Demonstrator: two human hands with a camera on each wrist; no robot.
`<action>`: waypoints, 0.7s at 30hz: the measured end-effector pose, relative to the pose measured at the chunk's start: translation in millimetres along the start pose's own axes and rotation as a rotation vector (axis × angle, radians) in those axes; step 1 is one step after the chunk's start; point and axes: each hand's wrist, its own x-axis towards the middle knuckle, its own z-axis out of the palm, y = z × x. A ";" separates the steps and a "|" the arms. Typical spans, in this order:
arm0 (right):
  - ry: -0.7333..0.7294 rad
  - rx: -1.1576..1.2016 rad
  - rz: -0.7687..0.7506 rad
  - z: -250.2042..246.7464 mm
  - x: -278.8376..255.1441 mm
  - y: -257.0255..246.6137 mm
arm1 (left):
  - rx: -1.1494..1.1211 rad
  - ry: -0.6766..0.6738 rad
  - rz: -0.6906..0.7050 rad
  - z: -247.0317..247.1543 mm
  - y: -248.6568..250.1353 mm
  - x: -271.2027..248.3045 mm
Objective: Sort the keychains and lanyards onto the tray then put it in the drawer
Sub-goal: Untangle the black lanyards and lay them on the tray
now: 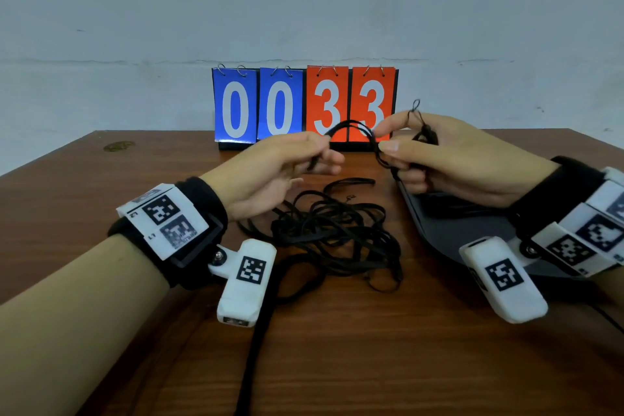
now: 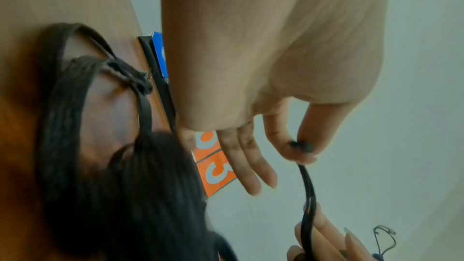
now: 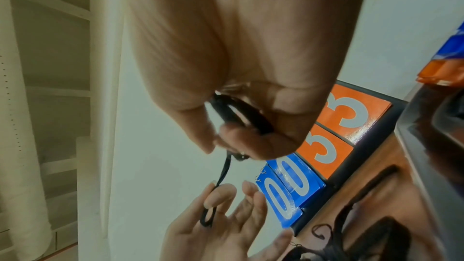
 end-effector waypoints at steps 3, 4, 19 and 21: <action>0.090 0.111 0.026 -1.8 4.2 2.3 | -0.347 0.004 -0.016 -9.0 6.3 -2.6; 0.106 0.132 0.029 -2.3 5.2 3.2 | -0.426 0.008 -0.010 -10.3 8.0 -3.4; 0.110 0.037 0.053 -6.8 9.7 9.7 | -0.744 0.180 0.044 -9.6 19.2 -11.2; 0.129 -0.001 0.020 -5.9 8.7 9.3 | -0.694 0.169 0.021 -10.2 18.8 -10.1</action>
